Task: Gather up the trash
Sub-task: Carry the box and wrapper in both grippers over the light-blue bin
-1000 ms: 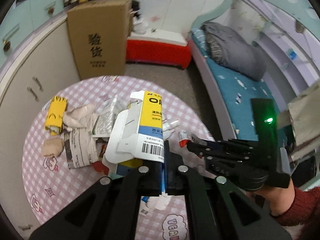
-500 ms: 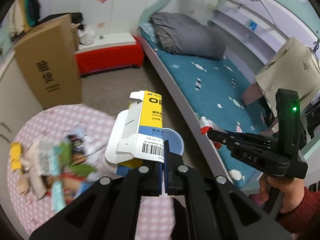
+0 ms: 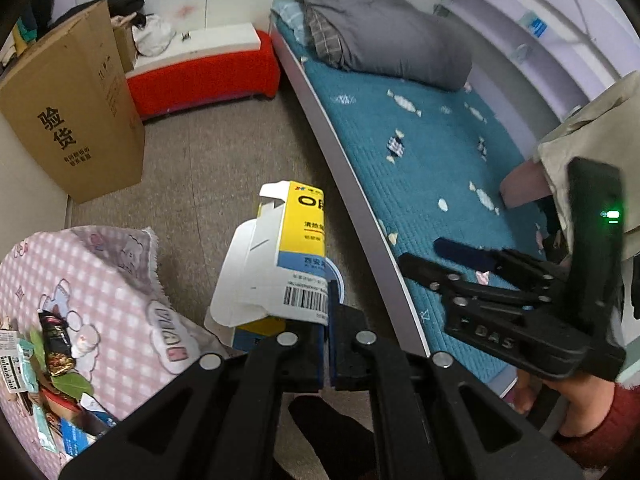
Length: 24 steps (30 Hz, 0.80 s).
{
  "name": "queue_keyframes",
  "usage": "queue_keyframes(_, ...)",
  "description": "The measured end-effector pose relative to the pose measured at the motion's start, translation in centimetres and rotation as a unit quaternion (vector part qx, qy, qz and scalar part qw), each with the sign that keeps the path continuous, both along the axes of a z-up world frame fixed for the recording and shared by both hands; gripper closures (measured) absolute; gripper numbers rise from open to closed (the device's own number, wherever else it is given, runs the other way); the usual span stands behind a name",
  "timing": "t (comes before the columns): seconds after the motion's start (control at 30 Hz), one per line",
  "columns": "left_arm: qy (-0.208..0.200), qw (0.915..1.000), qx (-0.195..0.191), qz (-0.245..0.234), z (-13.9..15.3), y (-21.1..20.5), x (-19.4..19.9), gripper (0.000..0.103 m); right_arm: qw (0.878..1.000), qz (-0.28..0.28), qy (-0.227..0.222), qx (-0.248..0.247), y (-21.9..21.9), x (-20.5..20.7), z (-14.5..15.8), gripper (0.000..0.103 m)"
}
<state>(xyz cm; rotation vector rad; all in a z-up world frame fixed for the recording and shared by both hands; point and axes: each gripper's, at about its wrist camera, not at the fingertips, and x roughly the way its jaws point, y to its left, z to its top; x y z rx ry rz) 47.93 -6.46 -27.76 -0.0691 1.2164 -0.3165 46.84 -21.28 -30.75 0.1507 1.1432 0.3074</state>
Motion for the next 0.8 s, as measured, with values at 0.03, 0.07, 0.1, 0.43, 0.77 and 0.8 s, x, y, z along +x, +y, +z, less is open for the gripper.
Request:
queue_keyframes(0.03,0.004,1.0,0.002,-0.002,-0.2,-0.6,0.3,0.101,1.0,-0.003,-0.005,-0.003,-0.6,-0.1,0.3,0.049)
queue_keyframes(0.07,0.008,1.0,0.004,-0.004,-0.4,-1.2,0.6,0.101,1.0,-0.009,-0.009,-0.003,-1.1,-0.1,0.5,0.048)
queue_keyframes(0.1,0.013,0.9999,0.006,-0.006,-0.6,-1.8,1.0,0.101,1.0,-0.013,-0.012,-0.003,-1.6,-0.2,0.8,0.048)
queue_keyframes(0.43,0.045,0.9975,0.015,-0.053,-2.3,-7.1,3.2,0.101,0.997,-0.062,-0.047,-0.011,-6.8,-0.4,3.0,0.04)
queue_keyframes(0.77,0.041,0.997,0.026,-0.06,-2.4,-9.4,4.5,0.035,0.992,-0.107,-0.06,-0.004,-9.7,-1.5,3.7,0.038)
queue_keyframes(0.8,0.034,0.9977,0.027,-0.052,-2.3,-9.2,4.5,0.035,0.992,-0.108,-0.06,-0.004,-9.8,-1.7,3.7,0.038)
